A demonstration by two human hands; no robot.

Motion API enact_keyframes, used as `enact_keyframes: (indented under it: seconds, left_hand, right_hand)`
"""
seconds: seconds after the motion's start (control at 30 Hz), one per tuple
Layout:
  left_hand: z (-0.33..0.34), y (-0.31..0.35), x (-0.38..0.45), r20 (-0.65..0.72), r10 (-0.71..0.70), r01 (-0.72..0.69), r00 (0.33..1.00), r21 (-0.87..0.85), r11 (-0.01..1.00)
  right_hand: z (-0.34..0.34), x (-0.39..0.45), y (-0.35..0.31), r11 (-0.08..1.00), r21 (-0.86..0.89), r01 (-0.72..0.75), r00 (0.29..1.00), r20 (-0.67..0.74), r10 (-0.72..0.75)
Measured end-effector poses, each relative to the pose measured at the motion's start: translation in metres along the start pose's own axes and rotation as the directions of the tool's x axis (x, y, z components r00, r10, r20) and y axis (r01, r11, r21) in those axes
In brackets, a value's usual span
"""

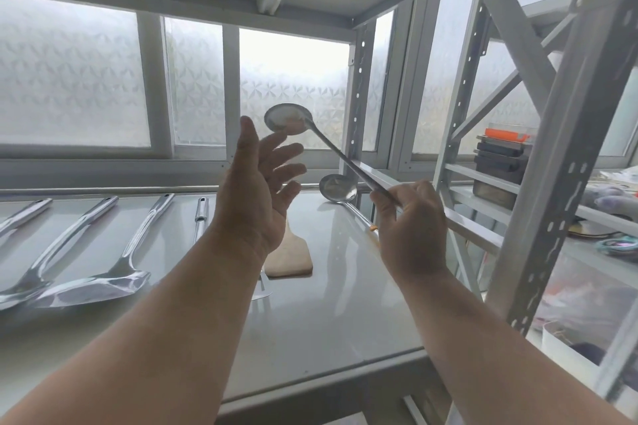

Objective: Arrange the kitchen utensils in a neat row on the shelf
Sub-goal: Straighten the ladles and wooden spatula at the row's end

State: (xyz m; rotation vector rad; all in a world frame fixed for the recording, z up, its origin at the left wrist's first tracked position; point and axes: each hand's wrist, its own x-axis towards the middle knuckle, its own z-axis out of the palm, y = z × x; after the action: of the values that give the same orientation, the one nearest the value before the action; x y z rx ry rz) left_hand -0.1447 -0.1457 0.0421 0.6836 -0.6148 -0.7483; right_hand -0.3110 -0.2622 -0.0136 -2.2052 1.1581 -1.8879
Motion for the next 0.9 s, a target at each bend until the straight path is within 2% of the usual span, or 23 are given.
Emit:
enact_keyframes:
  seconds: [0.07, 0.17, 0.2, 0.23, 0.27, 0.3, 0.33, 0.37, 0.4, 0.47, 0.57, 0.67, 0.8, 0.9]
  left_hand:
    - [0.002, -0.001, -0.003, 0.026, -0.035, 0.032, 0.999, 0.098, 0.995]
    - [0.003, -0.006, -0.002, -0.016, -0.019, 0.023, 1.0, 0.343, 0.939]
    - [0.001, -0.009, 0.0, -0.014, 0.014, -0.006, 1.0, 0.451, 0.892]
    - [-0.001, -0.013, 0.001, 0.01, 0.068, -0.06, 0.998, 0.608, 0.792]
    - [-0.005, -0.017, 0.003, 0.072, 0.117, -0.127, 0.99, 0.813, 0.569]
    - [-0.009, -0.021, 0.004, 0.133, 0.118, -0.158, 0.984, 0.96, 0.23]
    - [-0.012, -0.025, 0.002, 0.165, 0.063, -0.159, 0.984, 0.983, -0.095]
    - [-0.015, -0.028, 0.0, 0.156, -0.014, -0.154, 0.988, 0.945, -0.289]
    - [-0.016, -0.029, -0.002, 0.117, -0.086, -0.141, 0.989, 0.918, -0.37]
    - [-0.018, -0.032, 0.0, 0.056, -0.161, -0.121, 0.985, 0.896, -0.426]
    - [-0.022, -0.035, 0.006, 0.061, -0.174, -0.136, 0.983, 0.875, -0.464]
    - [-0.025, -0.039, 0.011, 0.065, -0.202, -0.153, 0.977, 0.875, -0.46]
    - [-0.026, -0.039, 0.01, 0.082, -0.197, -0.161, 0.977, 0.889, -0.429]
    - [-0.027, -0.039, 0.008, 0.076, -0.197, -0.154, 0.977, 0.895, -0.419]
  right_hand:
    - [0.0, -0.002, -0.004, 0.999, 0.041, -0.005, 1.0, 0.013, 0.005]
    - [-0.002, -0.007, -0.015, 0.996, 0.087, -0.031, 0.997, 0.074, 0.025]
    - [-0.002, -0.009, -0.019, 0.995, 0.095, -0.031, 0.996, 0.083, 0.023]
    - [-0.003, -0.011, -0.023, 0.994, 0.1, -0.034, 0.995, 0.095, 0.024]
    - [-0.003, -0.014, -0.027, 0.994, 0.104, -0.035, 0.992, 0.125, 0.022]
    - [-0.003, -0.015, -0.029, 0.993, 0.11, -0.038, 0.985, 0.172, 0.018]
    - [-0.003, -0.017, -0.032, 0.993, 0.113, -0.041, 0.973, 0.23, 0.013]
    - [-0.003, -0.018, -0.034, 0.993, 0.112, -0.044, 0.957, 0.291, 0.01]
    - [-0.002, -0.02, -0.035, 0.993, 0.107, -0.05, 0.939, 0.344, 0.01]
    - [0.001, -0.021, -0.036, 0.995, 0.091, -0.04, 0.914, 0.405, 0.0]
    - [0.004, -0.024, -0.04, 0.999, 0.035, -0.002, 0.91, 0.415, -0.012]
    - [0.006, -0.025, -0.043, 0.998, -0.067, -0.011, 0.894, 0.447, 0.04]
    - [0.006, -0.025, -0.049, 0.973, -0.23, -0.018, 0.805, 0.574, 0.15]
    - [0.003, -0.026, -0.054, 0.962, -0.274, 0.024, 0.757, 0.633, 0.161]
